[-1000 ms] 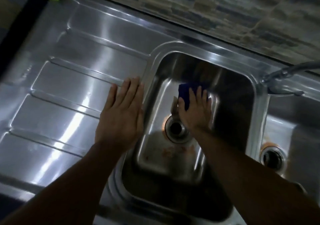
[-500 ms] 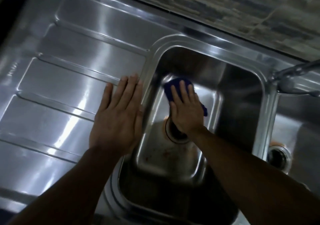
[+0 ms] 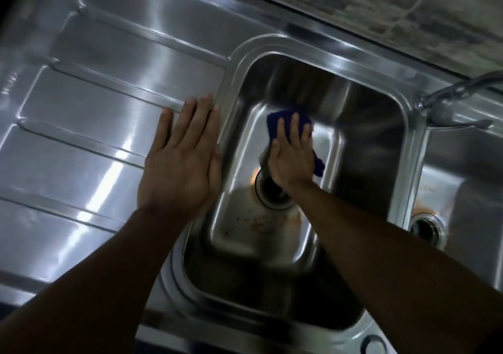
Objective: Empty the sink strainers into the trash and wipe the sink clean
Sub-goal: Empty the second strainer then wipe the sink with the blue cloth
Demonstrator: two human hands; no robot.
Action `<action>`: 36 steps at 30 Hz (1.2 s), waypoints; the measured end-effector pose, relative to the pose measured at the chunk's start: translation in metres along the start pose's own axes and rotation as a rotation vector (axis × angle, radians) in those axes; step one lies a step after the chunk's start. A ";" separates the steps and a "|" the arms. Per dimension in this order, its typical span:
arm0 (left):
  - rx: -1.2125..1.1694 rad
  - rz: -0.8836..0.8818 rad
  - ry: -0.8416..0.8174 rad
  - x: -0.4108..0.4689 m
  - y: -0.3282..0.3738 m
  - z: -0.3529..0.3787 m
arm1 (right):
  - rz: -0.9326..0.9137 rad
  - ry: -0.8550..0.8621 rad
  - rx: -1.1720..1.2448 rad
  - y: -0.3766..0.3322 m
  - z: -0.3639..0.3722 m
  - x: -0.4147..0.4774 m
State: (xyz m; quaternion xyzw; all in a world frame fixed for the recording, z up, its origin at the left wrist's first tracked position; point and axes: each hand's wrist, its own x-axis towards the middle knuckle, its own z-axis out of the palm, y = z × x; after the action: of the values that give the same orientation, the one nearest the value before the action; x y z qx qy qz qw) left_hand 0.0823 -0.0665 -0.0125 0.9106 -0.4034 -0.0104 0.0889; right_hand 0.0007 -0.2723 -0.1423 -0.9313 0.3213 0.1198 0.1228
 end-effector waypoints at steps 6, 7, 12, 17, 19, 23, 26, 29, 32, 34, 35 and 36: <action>0.008 0.004 0.008 -0.001 0.001 0.000 | -0.255 -0.112 0.136 -0.059 0.011 -0.041; 0.018 0.011 0.007 -0.001 0.001 -0.001 | -0.267 -0.128 0.193 -0.061 0.012 -0.063; 0.015 0.019 0.007 -0.003 0.002 -0.004 | -0.524 -0.415 0.291 -0.029 0.016 -0.154; 0.008 0.006 -0.011 -0.003 0.002 -0.005 | -0.737 -0.535 0.178 -0.003 0.030 -0.153; 0.009 0.014 -0.010 -0.003 0.002 -0.005 | -0.852 -0.399 -0.012 -0.005 0.041 -0.144; 0.004 0.015 -0.015 -0.003 0.002 -0.003 | -0.908 -0.138 -0.178 -0.008 0.058 -0.139; -0.002 0.020 -0.013 -0.002 0.001 -0.004 | -0.897 -0.115 -0.167 -0.008 0.058 -0.140; -0.011 0.019 -0.006 -0.003 0.002 -0.006 | -0.794 -0.134 -0.126 0.000 0.056 -0.150; -0.028 0.018 0.004 -0.002 0.003 -0.005 | -0.591 -0.148 -0.124 0.026 0.056 -0.165; -0.036 0.014 -0.003 -0.002 0.002 -0.006 | -0.449 -0.130 -0.142 0.042 0.056 -0.174; -0.039 0.012 -0.004 -0.002 0.002 -0.006 | -0.399 -0.121 -0.152 0.046 0.056 -0.176; -0.041 0.010 -0.002 -0.002 0.002 -0.007 | -0.348 -0.105 -0.158 0.047 0.057 -0.176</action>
State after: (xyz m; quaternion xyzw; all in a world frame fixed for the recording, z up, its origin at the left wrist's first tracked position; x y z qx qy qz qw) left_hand 0.0804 -0.0651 -0.0054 0.9066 -0.4077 -0.0189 0.1071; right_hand -0.1717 -0.1902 -0.1496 -0.9720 0.1383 0.1701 0.0847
